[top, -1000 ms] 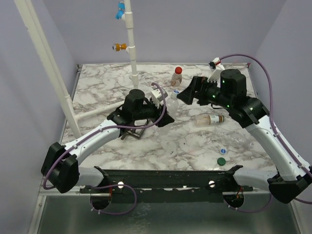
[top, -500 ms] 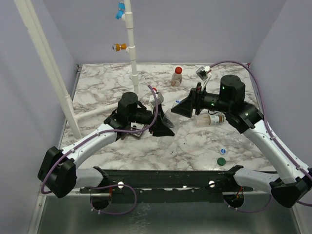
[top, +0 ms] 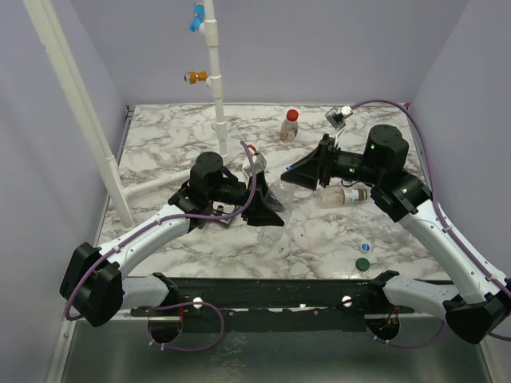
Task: Screw on the bottle caps
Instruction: Screw the bottle cap onto the plastic bottle.
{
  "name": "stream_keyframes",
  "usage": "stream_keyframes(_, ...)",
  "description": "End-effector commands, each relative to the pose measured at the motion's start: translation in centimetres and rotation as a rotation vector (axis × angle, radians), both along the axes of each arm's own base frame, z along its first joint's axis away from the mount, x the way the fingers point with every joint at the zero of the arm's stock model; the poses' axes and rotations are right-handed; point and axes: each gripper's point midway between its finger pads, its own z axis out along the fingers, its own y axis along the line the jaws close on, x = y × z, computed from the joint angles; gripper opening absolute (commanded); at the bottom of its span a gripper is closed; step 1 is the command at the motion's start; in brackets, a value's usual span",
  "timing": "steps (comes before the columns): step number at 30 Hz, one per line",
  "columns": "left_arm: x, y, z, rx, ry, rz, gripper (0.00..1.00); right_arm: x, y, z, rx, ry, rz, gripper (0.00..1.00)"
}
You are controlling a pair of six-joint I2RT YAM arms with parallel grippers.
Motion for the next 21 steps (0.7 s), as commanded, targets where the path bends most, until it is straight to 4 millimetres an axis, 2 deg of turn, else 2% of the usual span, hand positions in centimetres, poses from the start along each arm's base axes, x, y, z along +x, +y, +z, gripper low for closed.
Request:
stream_keyframes(1, -0.3, 0.2, 0.4, -0.017, -0.012, -0.015, 0.0, -0.9, 0.1, 1.0, 0.029, -0.006, 0.038, 0.49)
stream_keyframes(4, 0.1, 0.1, 0.1, -0.011, -0.008, 0.004, 0.0, -0.7, 0.1, 0.8, 0.022, 0.004, 0.025, 0.43)
stream_keyframes(7, 1.2, -0.1, -0.2, 0.0, -0.014, 0.067, 0.0, 0.1, 0.0, 0.1, -0.01, 0.028, -0.018, 0.29)
stream_keyframes(9, 2.7, -0.3, -0.6, 0.02, -0.023, 0.147, 0.0, 1.0, -0.2, -0.8, -0.045, 0.053, -0.062, 0.19)
stream_keyframes(12, 6.0, -0.3, -1.3, 0.064, -0.054, 0.332, 0.0, 2.5, -0.6, -2.4, -0.107, 0.112, -0.144, 0.07)
stream_keyframes(17, 11.7, 0.6, -1.9, 0.154, -0.181, 0.703, 0.0, 5.7, -2.1, -6.1, -0.248, 0.238, -0.344, 0.0)
stream_keyframes(21, 14.5, 0.9, -1.6, 0.24, -0.307, 0.97, 0.0, 7.7, -3.4, -8.8, -0.348, 0.333, -0.496, 0.0)
